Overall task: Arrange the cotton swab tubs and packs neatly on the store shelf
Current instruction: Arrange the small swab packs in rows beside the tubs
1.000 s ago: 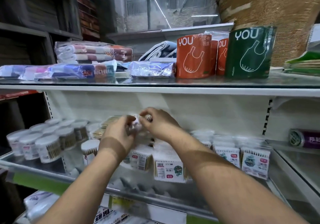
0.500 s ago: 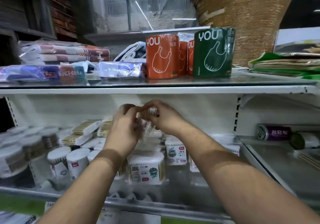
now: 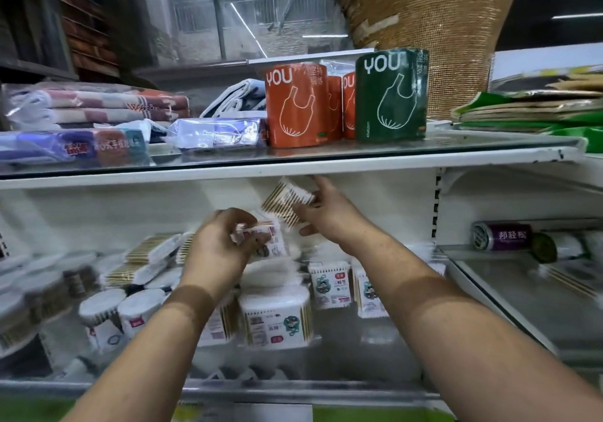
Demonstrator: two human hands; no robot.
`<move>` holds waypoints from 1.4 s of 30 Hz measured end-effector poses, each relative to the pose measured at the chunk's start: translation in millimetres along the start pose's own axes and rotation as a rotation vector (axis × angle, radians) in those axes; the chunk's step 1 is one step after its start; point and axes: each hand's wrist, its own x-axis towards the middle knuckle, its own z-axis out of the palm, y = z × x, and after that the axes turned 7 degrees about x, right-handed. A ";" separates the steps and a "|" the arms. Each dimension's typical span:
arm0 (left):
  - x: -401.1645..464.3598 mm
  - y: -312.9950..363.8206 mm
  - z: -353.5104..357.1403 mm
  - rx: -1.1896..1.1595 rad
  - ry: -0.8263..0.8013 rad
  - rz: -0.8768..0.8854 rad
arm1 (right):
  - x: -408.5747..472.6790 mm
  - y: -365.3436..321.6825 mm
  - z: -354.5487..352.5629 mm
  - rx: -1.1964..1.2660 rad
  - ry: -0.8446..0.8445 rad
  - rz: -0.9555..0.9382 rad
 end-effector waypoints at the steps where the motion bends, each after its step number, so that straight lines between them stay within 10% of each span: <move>1: -1.2 0.7 -0.9 -0.040 0.000 -0.046 | 1.0 2.1 -2.1 0.057 0.013 0.027; 14: 12.0 -52.4 -64.8 -0.838 -0.190 -0.547 | -17.4 -7.8 89.6 -0.060 -0.038 -0.141; 42: -6.3 -88.8 -113.3 -0.814 -0.359 -0.352 | -76.5 -13.3 135.7 0.084 0.348 0.131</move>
